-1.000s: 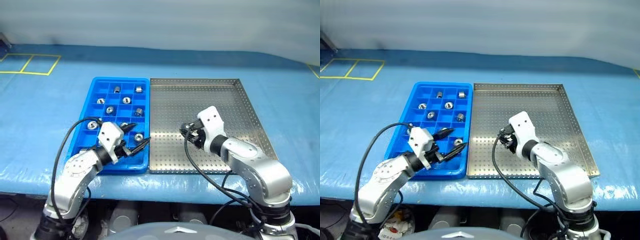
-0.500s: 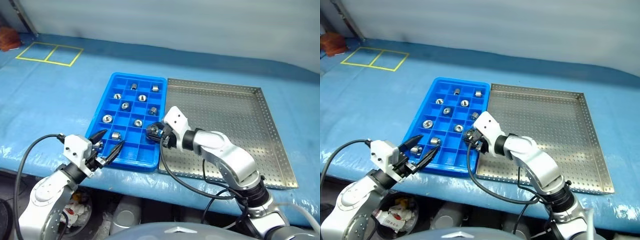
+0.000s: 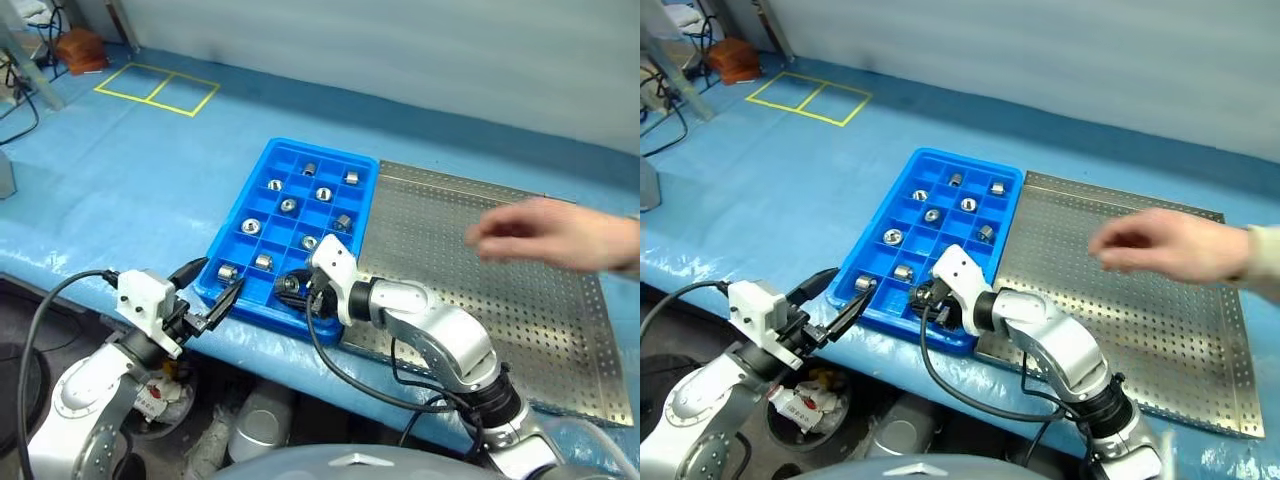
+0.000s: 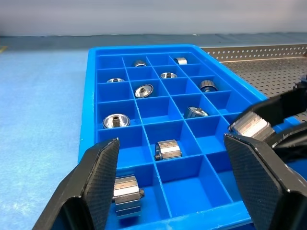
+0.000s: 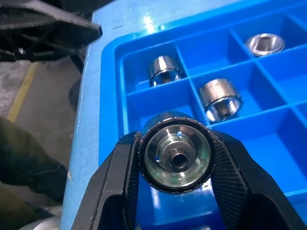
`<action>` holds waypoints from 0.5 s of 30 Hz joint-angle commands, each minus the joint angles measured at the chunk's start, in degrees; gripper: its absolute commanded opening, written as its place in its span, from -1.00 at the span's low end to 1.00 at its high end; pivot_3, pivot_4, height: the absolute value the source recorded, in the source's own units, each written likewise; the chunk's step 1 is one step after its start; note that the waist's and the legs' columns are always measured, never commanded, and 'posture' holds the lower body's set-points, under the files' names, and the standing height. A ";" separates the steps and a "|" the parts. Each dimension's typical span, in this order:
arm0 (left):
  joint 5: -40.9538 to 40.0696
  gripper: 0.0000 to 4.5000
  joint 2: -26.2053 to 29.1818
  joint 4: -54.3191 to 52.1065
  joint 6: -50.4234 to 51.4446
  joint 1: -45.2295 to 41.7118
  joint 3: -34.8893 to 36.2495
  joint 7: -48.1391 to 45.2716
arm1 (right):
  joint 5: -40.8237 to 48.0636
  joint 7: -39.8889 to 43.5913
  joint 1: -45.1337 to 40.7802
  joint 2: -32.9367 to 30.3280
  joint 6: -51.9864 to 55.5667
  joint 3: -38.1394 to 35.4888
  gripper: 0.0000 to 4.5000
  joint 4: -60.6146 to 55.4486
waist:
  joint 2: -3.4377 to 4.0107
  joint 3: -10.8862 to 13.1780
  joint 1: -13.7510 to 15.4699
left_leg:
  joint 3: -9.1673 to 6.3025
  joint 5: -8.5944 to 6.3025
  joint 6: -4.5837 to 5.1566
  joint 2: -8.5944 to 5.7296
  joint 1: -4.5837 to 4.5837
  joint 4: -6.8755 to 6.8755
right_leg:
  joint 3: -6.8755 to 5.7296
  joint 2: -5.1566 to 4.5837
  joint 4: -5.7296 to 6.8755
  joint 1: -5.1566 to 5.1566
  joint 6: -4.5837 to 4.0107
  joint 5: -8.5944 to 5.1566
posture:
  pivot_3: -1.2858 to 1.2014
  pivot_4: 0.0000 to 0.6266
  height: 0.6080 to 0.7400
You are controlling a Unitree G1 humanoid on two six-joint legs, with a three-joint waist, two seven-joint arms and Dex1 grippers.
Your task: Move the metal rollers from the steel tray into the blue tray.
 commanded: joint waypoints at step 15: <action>-1.26 0.69 2.27 1.69 0.77 -4.98 -2.54 -2.77 | 6.81 -2.11 4.30 -1.31 2.24 -7.81 0.99 -9.75 | -0.06 -0.17 1.16 | -0.03 -0.06 -0.11 -0.09 0.01 0.20 | -0.22 0.05 0.02 0.04 -0.02 -0.01 | 0.35 -0.52 1.00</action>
